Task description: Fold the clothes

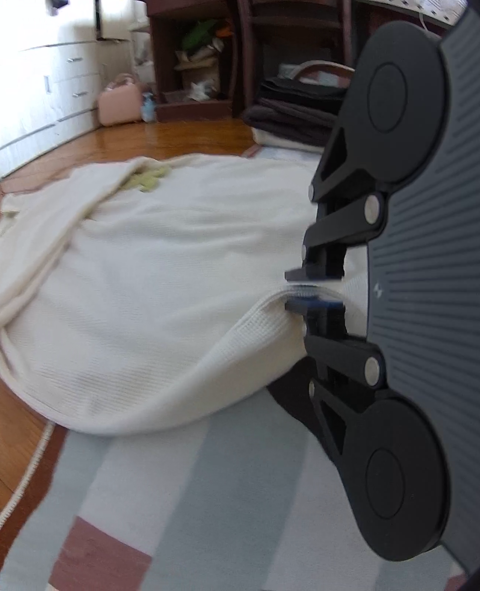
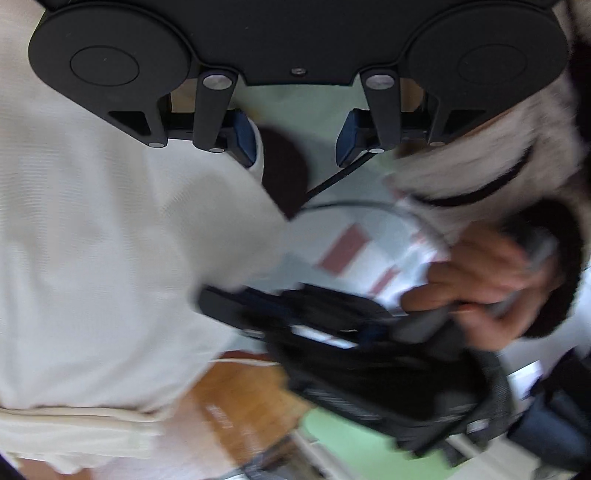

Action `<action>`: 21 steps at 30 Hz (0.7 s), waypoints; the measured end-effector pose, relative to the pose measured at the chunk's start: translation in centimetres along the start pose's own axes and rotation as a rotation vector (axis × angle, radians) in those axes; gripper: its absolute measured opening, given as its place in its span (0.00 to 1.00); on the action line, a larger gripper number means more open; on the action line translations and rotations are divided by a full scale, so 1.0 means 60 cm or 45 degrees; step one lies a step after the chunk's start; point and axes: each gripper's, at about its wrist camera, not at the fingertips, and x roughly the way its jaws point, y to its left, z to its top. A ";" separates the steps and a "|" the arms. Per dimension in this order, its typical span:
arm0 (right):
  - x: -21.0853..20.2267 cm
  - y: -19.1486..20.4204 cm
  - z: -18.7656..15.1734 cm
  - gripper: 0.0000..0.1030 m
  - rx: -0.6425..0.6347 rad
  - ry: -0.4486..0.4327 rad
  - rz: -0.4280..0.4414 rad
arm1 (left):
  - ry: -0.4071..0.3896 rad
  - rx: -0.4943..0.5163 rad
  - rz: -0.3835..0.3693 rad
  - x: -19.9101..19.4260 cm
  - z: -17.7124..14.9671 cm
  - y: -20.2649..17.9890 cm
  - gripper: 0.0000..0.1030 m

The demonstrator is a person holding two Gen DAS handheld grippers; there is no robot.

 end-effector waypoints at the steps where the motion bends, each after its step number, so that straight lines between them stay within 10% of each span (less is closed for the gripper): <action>1: -0.009 0.003 -0.005 0.52 0.010 -0.004 0.022 | 0.014 0.017 0.029 0.001 -0.006 0.001 0.30; 6: -0.123 -0.025 -0.044 0.52 0.162 -0.130 0.019 | 0.122 0.125 0.126 0.017 -0.028 -0.010 0.56; 11: -0.276 -0.089 -0.110 0.54 0.411 -0.311 -0.309 | 0.222 0.172 0.172 0.046 -0.031 -0.016 0.65; 13: -0.341 -0.118 -0.148 0.54 0.536 -0.399 -0.503 | 0.221 0.199 0.173 0.048 -0.034 -0.020 0.57; 15: -0.387 -0.143 -0.190 0.54 0.673 -0.447 -0.666 | 0.205 0.249 0.174 0.041 -0.039 -0.025 0.11; 21: -0.425 -0.188 -0.267 0.57 0.952 -0.619 -0.849 | 0.210 0.345 0.181 0.035 -0.045 -0.040 0.06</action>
